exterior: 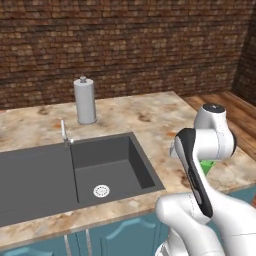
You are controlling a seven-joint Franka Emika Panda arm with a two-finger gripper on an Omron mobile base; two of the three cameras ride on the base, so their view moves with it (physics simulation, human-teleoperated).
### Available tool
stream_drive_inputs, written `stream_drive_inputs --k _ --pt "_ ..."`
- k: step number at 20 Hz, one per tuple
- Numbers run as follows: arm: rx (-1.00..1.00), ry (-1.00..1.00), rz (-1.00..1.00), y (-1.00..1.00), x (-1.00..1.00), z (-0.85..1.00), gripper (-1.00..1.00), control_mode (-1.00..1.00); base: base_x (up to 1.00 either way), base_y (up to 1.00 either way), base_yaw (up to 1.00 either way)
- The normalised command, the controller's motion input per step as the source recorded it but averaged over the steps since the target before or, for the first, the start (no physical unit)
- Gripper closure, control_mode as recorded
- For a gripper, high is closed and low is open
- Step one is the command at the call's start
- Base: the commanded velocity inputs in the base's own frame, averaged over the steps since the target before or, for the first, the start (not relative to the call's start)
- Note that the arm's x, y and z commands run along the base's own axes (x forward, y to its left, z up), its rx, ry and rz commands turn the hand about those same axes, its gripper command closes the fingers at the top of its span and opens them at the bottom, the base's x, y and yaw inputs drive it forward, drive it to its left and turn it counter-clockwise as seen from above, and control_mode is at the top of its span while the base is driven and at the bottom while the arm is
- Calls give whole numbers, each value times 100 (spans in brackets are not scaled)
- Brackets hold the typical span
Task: Pick the cup and bowl from the counter and place them on the counter next to the sink.
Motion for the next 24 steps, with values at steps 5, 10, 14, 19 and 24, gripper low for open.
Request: stream_drive_inputs --k 5,10,14,19,24 --pt "1 0 2 4 50 -6 100 -100 0 0 0" --pt "0 0 3 9 74 0 100 -100 0 0 0" --pt "-2 0 0 9 61 0 100 -100 0 0 0" --pt "-5 4 0 0 82 -16 100 -100 0 0 0" --pt "-1 0 0 0 73 -31 100 -100 0 0 0"
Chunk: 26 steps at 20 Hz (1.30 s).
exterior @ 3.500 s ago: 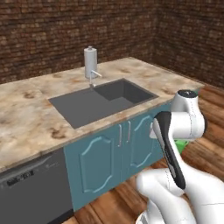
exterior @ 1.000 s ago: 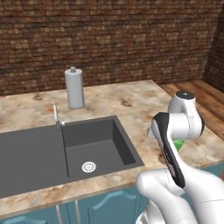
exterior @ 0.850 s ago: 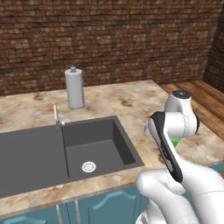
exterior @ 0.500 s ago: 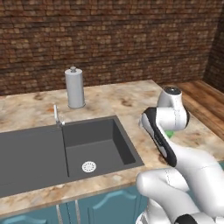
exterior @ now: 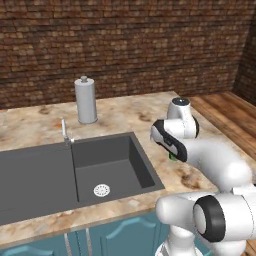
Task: Pick the cup and bowl from the counter and place them on the counter next to the sink.
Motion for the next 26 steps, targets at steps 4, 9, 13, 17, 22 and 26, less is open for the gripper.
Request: stream_drive_inputs --k 4,9,13,17,22,26 --pt "2 7 1 -39 66 -34 100 -100 0 0 0" --pt "3 5 2 -36 43 -42 100 -100 0 0 0" --pt "1 0 1 -13 12 -33 100 -100 0 0 0" --pt "0 0 1 -1 0 -32 100 -100 0 0 0" --pt "0 0 0 0 0 -41 100 -100 0 0 0" --pt "0 0 1 0 0 -38 100 -100 0 0 0"
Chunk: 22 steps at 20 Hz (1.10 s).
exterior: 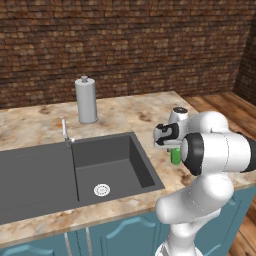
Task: Pick the cup and bowl from the counter and place them on the counter next to the sink.
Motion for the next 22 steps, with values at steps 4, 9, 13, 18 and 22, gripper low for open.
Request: stream_drive_inputs --k 4,9,13,18,22 --pt "0 0 1 1 0 -20 100 -100 0 0 0" --pt "-3 0 0 -11 -7 -1 100 -100 0 0 0" --pt "-6 0 0 -20 -19 0 100 -100 0 0 0" --pt "0 0 0 0 0 0 -100 -100 0 0 0" --pt "0 0 0 0 0 0 -100 -100 0 0 0"
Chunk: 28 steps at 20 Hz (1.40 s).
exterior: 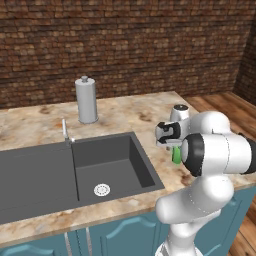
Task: Pick the cup and bowl from the counter and place them on the counter next to the sink.
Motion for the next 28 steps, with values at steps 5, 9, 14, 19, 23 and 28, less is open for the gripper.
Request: stream_drive_inputs --k 5,9,14,19,23,28 --pt "0 0 0 0 0 0 -100 -100 0 0 0" --pt "0 -2 3 0 0 31 -100 -100 0 0 0" --pt "0 -3 10 0 0 48 -100 -100 0 0 0" --pt "1 -1 9 1 -3 40 -100 -100 0 0 0" --pt "1 -1 2 17 -42 35 -100 -100 0 0 0" --pt "1 0 10 43 -80 38 -100 -100 0 0 0"
